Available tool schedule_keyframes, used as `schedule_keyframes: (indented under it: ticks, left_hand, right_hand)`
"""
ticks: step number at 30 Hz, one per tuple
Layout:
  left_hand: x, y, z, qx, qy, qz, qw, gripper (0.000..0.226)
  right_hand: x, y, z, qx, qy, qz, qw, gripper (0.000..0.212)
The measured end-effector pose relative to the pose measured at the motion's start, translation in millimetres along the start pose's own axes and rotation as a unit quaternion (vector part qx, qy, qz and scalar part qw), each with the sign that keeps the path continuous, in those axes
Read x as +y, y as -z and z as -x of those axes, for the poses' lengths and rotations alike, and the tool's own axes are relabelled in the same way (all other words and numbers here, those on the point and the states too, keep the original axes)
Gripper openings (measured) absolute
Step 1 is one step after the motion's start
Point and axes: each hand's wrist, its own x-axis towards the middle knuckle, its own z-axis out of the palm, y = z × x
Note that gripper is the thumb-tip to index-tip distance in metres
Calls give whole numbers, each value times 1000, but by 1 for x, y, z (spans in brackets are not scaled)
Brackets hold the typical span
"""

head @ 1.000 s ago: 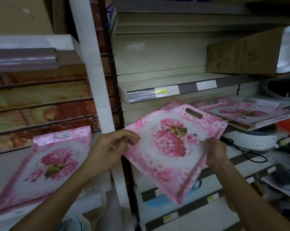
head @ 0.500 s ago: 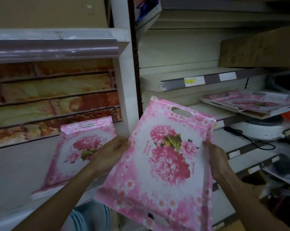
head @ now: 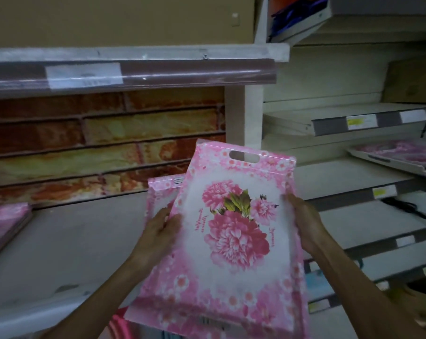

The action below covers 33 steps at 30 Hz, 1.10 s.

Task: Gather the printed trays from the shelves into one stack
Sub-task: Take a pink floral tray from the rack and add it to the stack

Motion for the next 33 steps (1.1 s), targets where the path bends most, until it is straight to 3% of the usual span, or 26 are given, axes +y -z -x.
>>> schedule_keyframes:
  ticks: [6, 12, 15, 18, 22, 26, 30, 33]
  left_hand:
    - [-13, 36, -16, 107, 59, 49, 991, 19]
    - [-25, 52, -61, 174, 76, 68, 980, 24]
    - [-31, 51, -78, 181, 70, 73, 978, 12]
    - [-42, 49, -88, 171, 69, 65, 981, 5]
    - [-69, 48, -93, 168, 105, 17, 980, 27]
    - [-86, 42, -92, 165, 121, -53, 977, 31]
    - [-94, 40, -91, 152, 111, -100, 977, 51]
    - [-97, 40, -93, 144, 112, -124, 975, 44]
  right_hand:
    - [-8, -51, -10, -123, 10, -25, 992, 21]
    - [-13, -74, -33, -155, 20, 110, 982, 29]
    - [-14, -82, -40, -180, 35, 197, 963, 19]
    - [-2, -91, -55, -155, 63, 239, 956, 22]
    - [27, -92, -64, -140, 57, 273, 950, 36]
    - [57, -87, -66, -138, 43, 289, 946, 37]
    - [71, -88, -68, -131, 45, 291, 947, 34]
    - [74, -89, -69, -133, 41, 305, 942, 26]
